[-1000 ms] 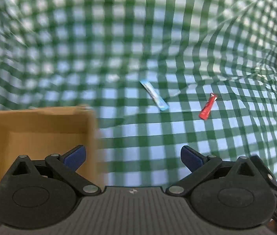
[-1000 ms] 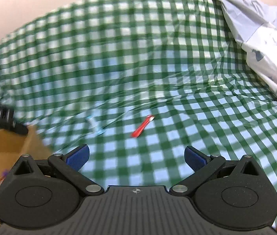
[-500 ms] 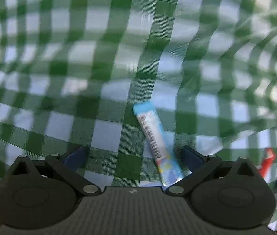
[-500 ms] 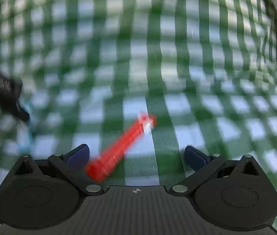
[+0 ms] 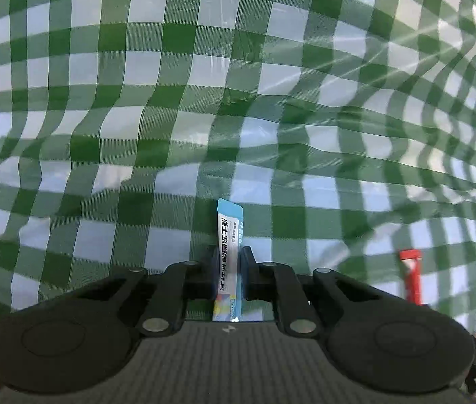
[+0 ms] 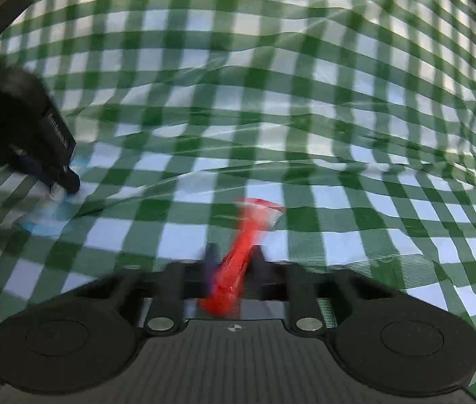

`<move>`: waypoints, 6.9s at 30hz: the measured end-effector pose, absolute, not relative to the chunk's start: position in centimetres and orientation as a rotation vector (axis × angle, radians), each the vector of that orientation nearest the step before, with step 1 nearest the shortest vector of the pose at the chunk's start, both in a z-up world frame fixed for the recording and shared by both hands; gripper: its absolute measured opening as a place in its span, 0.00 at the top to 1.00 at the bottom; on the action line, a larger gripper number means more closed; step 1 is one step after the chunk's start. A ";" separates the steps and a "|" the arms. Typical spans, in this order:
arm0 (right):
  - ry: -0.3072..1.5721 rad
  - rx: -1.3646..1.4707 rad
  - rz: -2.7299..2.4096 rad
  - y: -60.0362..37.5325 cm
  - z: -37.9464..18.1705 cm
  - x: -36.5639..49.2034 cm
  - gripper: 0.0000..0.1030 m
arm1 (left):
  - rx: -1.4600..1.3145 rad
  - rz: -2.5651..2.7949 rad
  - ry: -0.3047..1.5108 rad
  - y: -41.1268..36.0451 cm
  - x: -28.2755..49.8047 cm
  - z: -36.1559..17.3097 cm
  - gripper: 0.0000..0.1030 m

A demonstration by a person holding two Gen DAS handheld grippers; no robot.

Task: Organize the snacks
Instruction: 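Grasp the blue stick packet with the left tool while the right tool grasps the red stick packet, then carry the blue and red stick packets over the box, then open both tools to drop the stick packets into the box, then raise both open tools away from the box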

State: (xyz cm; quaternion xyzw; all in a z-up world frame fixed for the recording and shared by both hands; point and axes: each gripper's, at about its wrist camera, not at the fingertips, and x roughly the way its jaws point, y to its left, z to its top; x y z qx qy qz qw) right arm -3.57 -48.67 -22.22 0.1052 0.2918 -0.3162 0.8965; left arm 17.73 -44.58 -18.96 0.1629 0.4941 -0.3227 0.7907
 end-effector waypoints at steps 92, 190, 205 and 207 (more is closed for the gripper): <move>0.671 0.247 -0.236 -6.5 -2.6 -10.3 0.89 | 0.151 -0.657 0.872 6.5 3.7 1.2 0.98; 0.548 0.234 -0.395 -0.6 -0.6 -23.4 0.01 | 0.452 -0.452 0.804 12.4 -10.2 1.2 0.00; 0.540 0.231 -0.394 -0.6 -0.8 -23.2 0.01 | 0.452 -0.439 0.799 12.6 -10.2 1.4 0.00; 0.535 0.229 -0.397 -0.7 -0.7 -23.2 0.01 | 0.449 -0.433 0.798 12.6 -10.1 1.5 0.00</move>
